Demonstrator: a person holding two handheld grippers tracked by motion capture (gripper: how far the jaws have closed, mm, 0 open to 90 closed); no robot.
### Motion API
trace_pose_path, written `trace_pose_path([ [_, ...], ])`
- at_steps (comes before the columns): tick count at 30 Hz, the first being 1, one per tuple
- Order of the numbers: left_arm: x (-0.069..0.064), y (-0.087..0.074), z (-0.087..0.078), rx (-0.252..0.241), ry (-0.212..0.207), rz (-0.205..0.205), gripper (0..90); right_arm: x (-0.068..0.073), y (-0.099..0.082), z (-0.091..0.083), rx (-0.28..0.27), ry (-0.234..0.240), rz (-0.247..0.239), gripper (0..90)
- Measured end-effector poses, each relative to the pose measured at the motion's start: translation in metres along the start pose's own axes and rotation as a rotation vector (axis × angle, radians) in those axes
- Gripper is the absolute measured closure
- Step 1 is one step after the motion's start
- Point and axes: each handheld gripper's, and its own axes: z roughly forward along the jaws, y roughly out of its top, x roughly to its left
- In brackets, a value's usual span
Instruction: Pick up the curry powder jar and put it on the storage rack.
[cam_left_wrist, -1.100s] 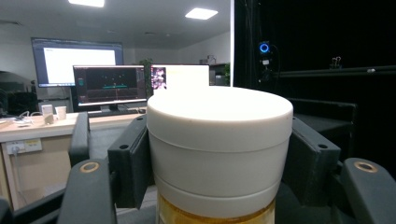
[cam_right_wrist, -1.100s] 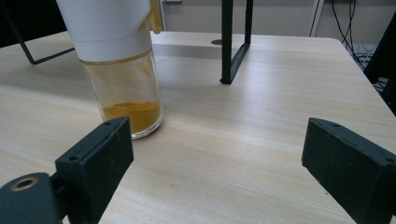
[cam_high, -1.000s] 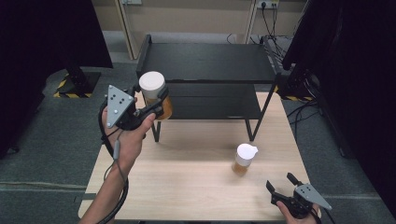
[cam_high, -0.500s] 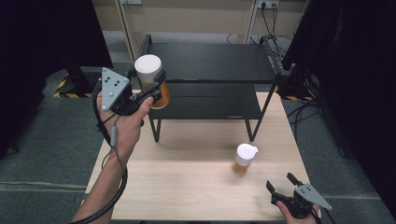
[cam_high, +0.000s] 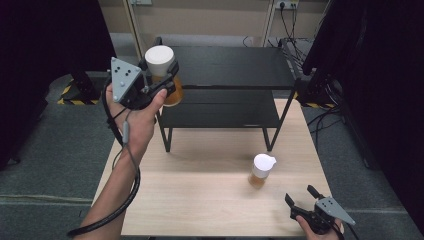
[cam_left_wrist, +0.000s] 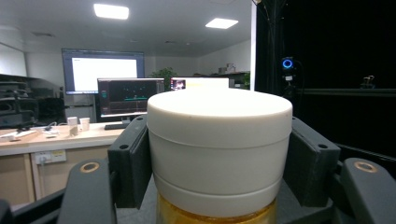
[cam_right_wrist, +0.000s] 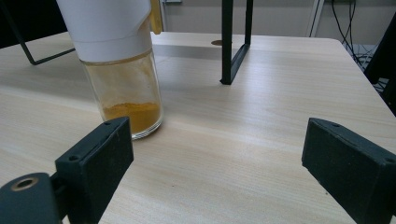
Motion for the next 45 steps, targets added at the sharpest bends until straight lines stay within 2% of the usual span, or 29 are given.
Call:
trace_pose_path([
  [16, -0.003, 0.014, 0.027, 0.006, 0.048, 0.001, 33.7, 0.0, 0.0, 0.0, 0.001, 0.003, -0.005, 9.1],
  [32, -0.003, 0.026, 0.067, 0.033, 0.114, 0.011, 33.7, -0.002, 0.0, 0.0, 0.0, 0.01, 0.002, 9.1],
  [40, -0.003, 0.025, 0.085, 0.048, 0.138, 0.032, 33.7, -0.002, 0.0, 0.0, -0.001, 0.012, -0.004, 9.1],
  [45, 0.0, 0.022, 0.098, 0.074, 0.149, 0.045, 33.7, -0.002, 0.0, 0.0, -0.002, 0.012, -0.006, 9.1],
])
